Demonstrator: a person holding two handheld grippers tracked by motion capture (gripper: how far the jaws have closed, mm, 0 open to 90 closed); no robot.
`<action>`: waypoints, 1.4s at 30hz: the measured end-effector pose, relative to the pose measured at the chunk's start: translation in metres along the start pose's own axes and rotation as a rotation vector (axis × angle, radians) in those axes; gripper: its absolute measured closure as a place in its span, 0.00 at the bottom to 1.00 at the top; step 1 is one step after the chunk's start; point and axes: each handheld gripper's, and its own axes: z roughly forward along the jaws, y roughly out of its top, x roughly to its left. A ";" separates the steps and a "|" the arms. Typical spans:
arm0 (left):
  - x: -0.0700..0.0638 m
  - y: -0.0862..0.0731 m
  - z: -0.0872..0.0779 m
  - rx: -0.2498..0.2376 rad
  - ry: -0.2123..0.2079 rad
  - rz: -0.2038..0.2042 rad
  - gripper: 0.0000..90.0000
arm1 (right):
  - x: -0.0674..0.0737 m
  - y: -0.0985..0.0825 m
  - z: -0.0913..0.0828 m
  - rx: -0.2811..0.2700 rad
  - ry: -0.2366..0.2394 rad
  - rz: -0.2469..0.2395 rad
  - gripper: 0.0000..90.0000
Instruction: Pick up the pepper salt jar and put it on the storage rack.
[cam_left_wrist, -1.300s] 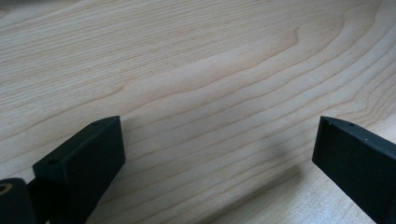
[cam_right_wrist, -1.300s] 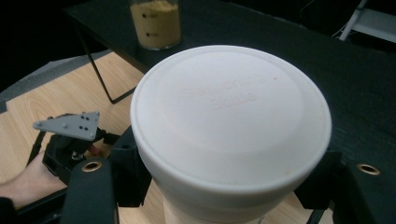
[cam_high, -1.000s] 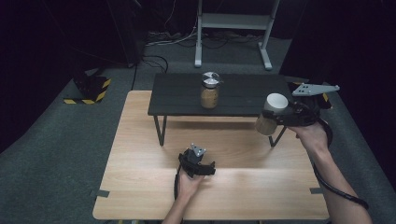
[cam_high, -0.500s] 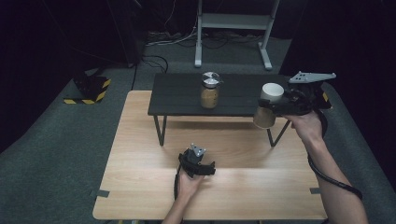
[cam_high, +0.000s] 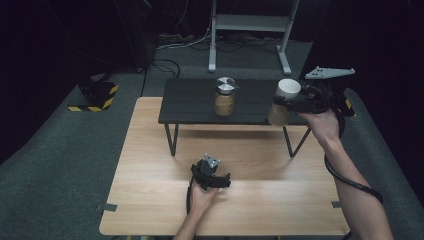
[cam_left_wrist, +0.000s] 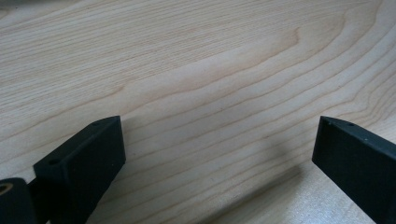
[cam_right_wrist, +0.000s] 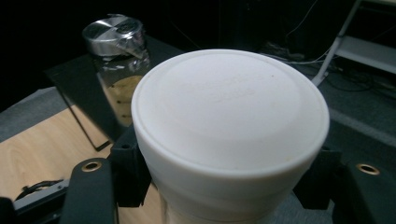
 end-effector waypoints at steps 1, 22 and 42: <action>0.000 0.000 0.000 0.001 -0.001 0.000 0.03 | 0.001 0.001 0.002 -0.003 -0.007 -0.004 0.38; -0.001 0.000 0.000 0.001 0.004 0.002 0.03 | -0.002 -0.005 0.036 -0.056 -0.104 0.004 0.38; -0.002 0.001 0.000 0.006 0.010 0.008 0.03 | -0.013 -0.007 0.038 -0.060 -0.076 0.039 0.37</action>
